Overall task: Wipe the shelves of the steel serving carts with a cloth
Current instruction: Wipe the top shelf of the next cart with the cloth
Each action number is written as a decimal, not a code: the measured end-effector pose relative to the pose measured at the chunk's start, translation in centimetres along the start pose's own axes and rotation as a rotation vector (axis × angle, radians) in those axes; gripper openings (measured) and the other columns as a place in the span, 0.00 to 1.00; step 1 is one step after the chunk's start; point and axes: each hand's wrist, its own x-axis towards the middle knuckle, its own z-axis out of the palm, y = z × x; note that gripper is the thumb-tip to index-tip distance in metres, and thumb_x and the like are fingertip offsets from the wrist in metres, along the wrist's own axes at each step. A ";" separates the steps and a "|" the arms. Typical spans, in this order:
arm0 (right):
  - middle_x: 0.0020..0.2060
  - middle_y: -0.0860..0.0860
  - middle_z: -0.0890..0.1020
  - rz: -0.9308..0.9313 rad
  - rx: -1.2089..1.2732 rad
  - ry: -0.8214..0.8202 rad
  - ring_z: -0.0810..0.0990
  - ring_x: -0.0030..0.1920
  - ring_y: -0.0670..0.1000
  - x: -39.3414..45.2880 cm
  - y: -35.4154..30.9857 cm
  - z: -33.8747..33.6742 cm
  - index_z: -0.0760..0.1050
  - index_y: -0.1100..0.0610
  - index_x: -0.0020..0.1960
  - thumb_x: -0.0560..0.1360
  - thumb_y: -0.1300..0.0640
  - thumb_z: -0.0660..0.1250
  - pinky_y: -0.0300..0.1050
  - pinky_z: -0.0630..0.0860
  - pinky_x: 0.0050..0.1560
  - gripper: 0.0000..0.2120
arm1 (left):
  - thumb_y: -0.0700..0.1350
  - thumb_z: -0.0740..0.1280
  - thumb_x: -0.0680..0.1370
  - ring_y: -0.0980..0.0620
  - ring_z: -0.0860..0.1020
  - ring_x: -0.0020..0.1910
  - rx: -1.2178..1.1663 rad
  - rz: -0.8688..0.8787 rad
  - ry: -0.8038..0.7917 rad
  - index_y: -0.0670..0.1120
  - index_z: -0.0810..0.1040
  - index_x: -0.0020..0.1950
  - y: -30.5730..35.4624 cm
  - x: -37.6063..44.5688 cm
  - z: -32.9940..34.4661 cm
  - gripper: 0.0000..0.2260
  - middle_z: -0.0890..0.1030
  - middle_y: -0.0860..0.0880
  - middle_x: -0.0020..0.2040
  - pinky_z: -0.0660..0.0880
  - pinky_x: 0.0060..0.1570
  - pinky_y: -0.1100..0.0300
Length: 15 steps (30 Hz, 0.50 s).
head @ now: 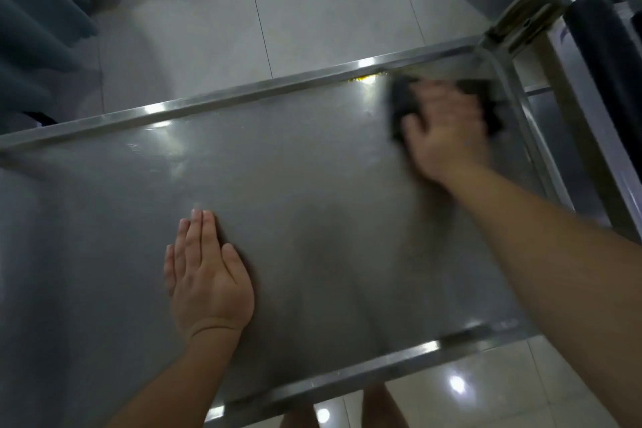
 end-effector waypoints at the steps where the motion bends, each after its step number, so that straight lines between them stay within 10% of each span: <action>1: 0.80 0.54 0.65 0.240 -0.014 0.007 0.61 0.80 0.59 0.5 2.1 -0.8 0.62 0.53 0.81 0.81 0.40 0.52 0.61 0.53 0.80 0.32 | 0.52 0.50 0.84 0.48 0.56 0.84 0.000 -0.002 0.004 0.46 0.62 0.84 0.1 0.0 0.0 0.28 0.62 0.48 0.84 0.48 0.83 0.49; 3: 0.84 0.51 0.56 0.618 -0.004 -0.027 0.51 0.83 0.56 1.0 2.6 -1.5 0.54 0.51 0.84 0.83 0.41 0.48 0.62 0.44 0.81 0.32 | 0.51 0.51 0.84 0.48 0.56 0.84 0.005 -0.002 0.007 0.46 0.62 0.84 0.1 0.0 0.1 0.28 0.62 0.48 0.84 0.49 0.83 0.48; 6: 0.83 0.52 0.59 0.696 0.059 0.018 0.53 0.83 0.57 0.9 -4.2 -0.1 0.57 0.54 0.84 0.81 0.42 0.49 0.64 0.47 0.81 0.33 | 0.51 0.51 0.84 0.48 0.56 0.84 0.019 -0.007 -0.002 0.46 0.61 0.84 -0.1 -0.1 0.2 0.28 0.62 0.48 0.84 0.50 0.83 0.46; 10: 0.79 0.53 0.69 0.126 0.107 -0.003 0.62 0.81 0.58 -2.8 -17.9 3.5 0.68 0.54 0.80 0.79 0.43 0.57 0.60 0.49 0.80 0.32 | 0.52 0.51 0.83 0.49 0.56 0.84 0.034 -0.011 -0.003 0.47 0.62 0.84 -0.2 0.0 0.2 0.28 0.62 0.49 0.84 0.51 0.83 0.46; 15: 0.83 0.44 0.57 -0.816 0.001 -0.390 0.49 0.83 0.48 -1.6 -23.0 3.1 0.55 0.45 0.84 0.82 0.38 0.53 0.52 0.39 0.82 0.32 | 0.51 0.51 0.83 0.49 0.57 0.84 0.034 -0.016 0.010 0.46 0.63 0.84 -0.1 0.0 0.1 0.29 0.63 0.48 0.84 0.50 0.83 0.48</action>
